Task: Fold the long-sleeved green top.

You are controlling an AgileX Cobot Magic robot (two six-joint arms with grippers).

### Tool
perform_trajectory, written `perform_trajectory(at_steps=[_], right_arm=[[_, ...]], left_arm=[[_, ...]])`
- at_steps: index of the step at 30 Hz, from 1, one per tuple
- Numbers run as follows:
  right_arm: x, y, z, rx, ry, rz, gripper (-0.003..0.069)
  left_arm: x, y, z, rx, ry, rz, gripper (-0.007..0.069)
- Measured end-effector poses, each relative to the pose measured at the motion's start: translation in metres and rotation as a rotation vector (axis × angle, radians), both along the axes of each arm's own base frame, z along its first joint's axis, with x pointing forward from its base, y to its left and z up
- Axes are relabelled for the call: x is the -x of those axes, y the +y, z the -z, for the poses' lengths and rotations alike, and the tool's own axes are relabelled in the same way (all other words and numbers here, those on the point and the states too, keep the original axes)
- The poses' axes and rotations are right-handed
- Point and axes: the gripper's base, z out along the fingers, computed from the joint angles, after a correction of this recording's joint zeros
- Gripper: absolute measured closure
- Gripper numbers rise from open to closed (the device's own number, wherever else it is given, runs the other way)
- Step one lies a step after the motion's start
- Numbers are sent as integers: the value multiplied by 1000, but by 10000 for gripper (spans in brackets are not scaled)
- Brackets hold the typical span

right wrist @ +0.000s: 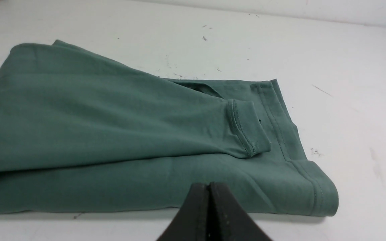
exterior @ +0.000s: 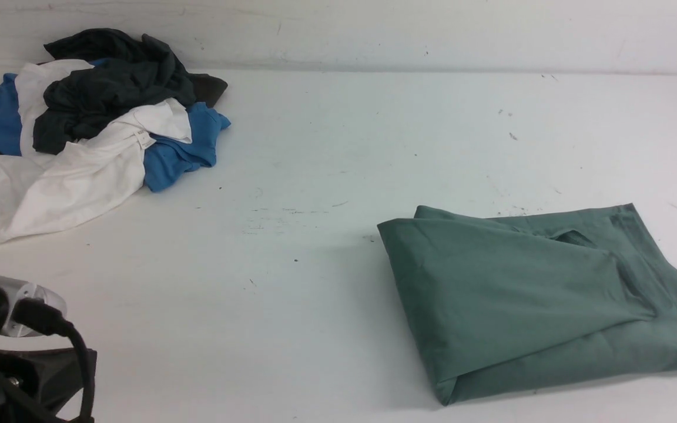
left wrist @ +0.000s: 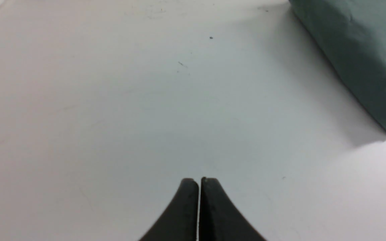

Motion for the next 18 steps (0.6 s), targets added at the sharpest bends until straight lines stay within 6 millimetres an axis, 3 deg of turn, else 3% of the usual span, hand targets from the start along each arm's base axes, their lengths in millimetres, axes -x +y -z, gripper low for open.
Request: perform_trajectory(at_steps=[4,14,18], right_arm=[[0,0,0,-19,0,4,673],[0,0,0,-24,-2,6,673],[0,0,0,-24,-2,6,673]], left_arm=[[-3,-1,-4,18,-51,1,629],[-19,2,-41,156,-468,-90,629],[-20,2,-46,174,-522,-102,629]])
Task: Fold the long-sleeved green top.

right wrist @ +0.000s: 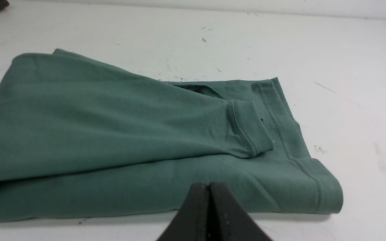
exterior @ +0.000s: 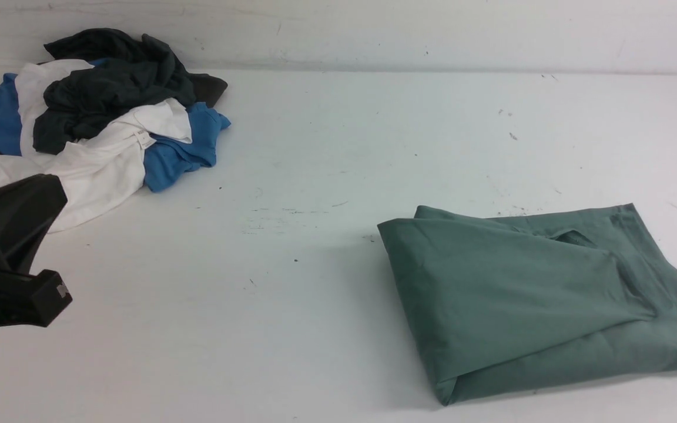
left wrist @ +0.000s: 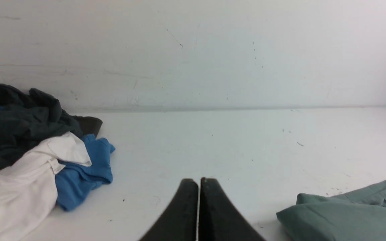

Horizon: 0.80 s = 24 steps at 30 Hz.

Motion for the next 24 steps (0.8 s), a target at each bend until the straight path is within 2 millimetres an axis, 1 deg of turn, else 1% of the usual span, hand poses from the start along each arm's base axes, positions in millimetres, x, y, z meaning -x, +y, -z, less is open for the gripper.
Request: perform_trajectory(at_steps=[10,12,14,15,16,17,18,19,20,21,24], right_arm=[[0,0,0,0,0,0,673],[0,0,0,0,0,0,673],[0,0,0,1,0,0,673],[0,0,0,1,0,0,673],[0,0,0,1,0,0,673],[0,0,0,1,0,0,673],[0,0,0,1,0,0,673],[0,0,0,1,0,0,673],[0,0,0,1,0,0,673],[0,0,0,1,0,0,673],[0,0,0,1,0,0,673]], left_arm=[[0,0,0,1,-1,0,629],[0,0,3,-11,1,0,629],[0,0,14,-50,16,2,629],[3,1,28,-90,37,5,629],[4,1,31,-95,43,6,629],[11,4,49,-128,68,10,629],[17,6,61,-140,79,12,629],[23,8,70,-146,78,12,629],[26,9,74,-147,78,9,629],[36,14,86,-154,59,-5,629],[56,25,109,-194,-16,-74,629]])
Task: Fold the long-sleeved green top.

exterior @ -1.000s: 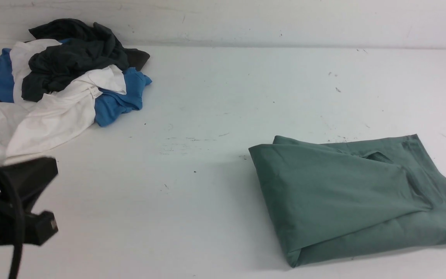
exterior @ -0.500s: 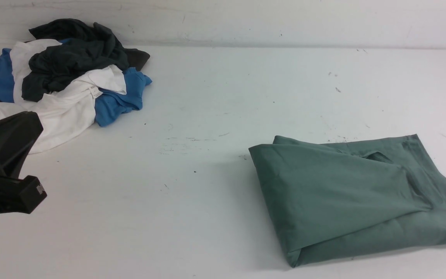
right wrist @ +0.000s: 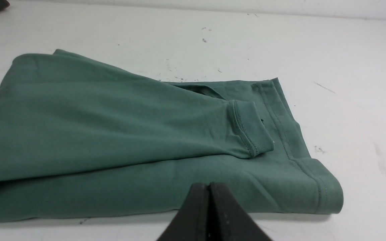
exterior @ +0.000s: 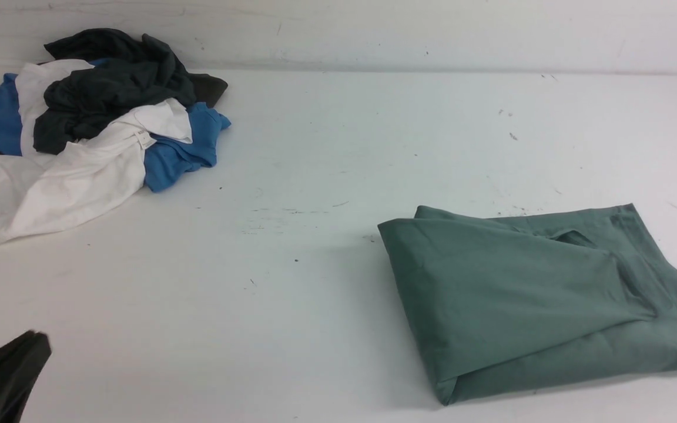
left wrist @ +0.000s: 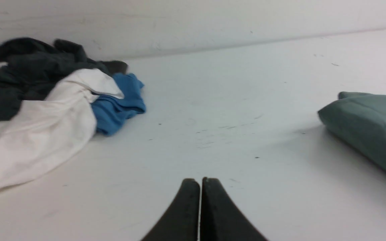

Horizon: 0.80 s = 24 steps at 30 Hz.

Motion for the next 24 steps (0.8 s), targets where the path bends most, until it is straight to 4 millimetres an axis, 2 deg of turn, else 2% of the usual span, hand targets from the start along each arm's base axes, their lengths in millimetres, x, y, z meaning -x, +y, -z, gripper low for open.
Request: perform_trajectory(at_steps=[4,8,24], right_arm=[[0,0,0,0,0,0,673],[0,0,0,0,0,0,673],[0,0,0,1,0,0,673]], left_arm=[[12,7,18,-1,-15,-77,629],[17,8,36,6,174,-102,629],[17,9,37,-10,188,-102,629]])
